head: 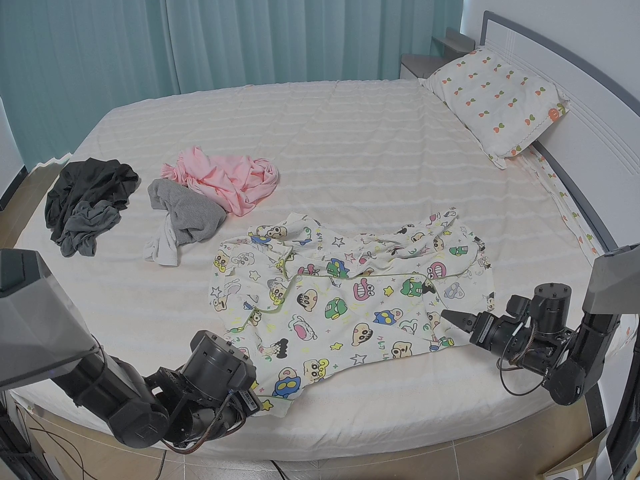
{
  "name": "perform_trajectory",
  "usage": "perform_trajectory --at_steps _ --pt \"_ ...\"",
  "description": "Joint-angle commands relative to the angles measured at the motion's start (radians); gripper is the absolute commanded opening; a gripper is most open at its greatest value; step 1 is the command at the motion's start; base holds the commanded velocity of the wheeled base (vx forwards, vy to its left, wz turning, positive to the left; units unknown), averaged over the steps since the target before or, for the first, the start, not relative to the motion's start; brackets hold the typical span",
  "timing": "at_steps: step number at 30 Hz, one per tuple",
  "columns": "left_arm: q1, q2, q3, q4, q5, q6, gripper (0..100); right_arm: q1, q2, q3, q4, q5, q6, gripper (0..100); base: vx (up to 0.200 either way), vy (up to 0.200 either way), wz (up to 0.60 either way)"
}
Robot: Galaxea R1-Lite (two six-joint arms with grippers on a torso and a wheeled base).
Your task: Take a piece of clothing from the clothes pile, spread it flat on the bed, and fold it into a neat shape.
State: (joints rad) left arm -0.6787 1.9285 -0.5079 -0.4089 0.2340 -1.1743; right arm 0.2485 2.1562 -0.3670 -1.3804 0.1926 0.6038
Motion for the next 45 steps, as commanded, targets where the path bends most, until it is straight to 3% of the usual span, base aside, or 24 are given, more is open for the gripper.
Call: perform_trajectory --at_steps 1,5,8,25,37,38,45 --pt "-0.004 0.072 0.009 -0.054 0.001 -0.001 0 -0.02 0.05 -0.193 0.19 0.054 -0.13 100 0.0 0.0 0.0" --pt "-0.005 0.083 0.017 -0.093 0.001 -0.001 0 -0.051 0.057 -0.299 0.351 0.154 -0.202 100 0.0 0.0 0.0" --pt "-0.012 0.084 0.02 -0.097 0.001 -0.001 0 -0.081 0.074 -0.368 0.419 0.182 -0.219 100 0.0 0.0 0.0" --pt "-0.016 0.084 0.019 -0.099 0.001 -0.002 0 -0.187 0.182 -0.481 0.463 0.392 -0.222 100 0.0 0.0 0.0" --pt "-0.016 0.084 0.019 -0.099 0.002 -0.002 0 -0.153 0.195 -0.553 0.54 0.416 -0.222 100 0.0 0.0 0.0" --pt "-0.016 0.084 0.019 -0.099 0.002 -0.002 0 -0.153 0.197 -0.563 0.558 0.416 -0.222 0 0.0 0.0 0.0" --pt "-0.016 0.084 0.019 -0.099 0.004 -0.004 0 -0.169 0.192 -0.586 0.603 0.416 -0.23 0 0.0 0.0 0.0"
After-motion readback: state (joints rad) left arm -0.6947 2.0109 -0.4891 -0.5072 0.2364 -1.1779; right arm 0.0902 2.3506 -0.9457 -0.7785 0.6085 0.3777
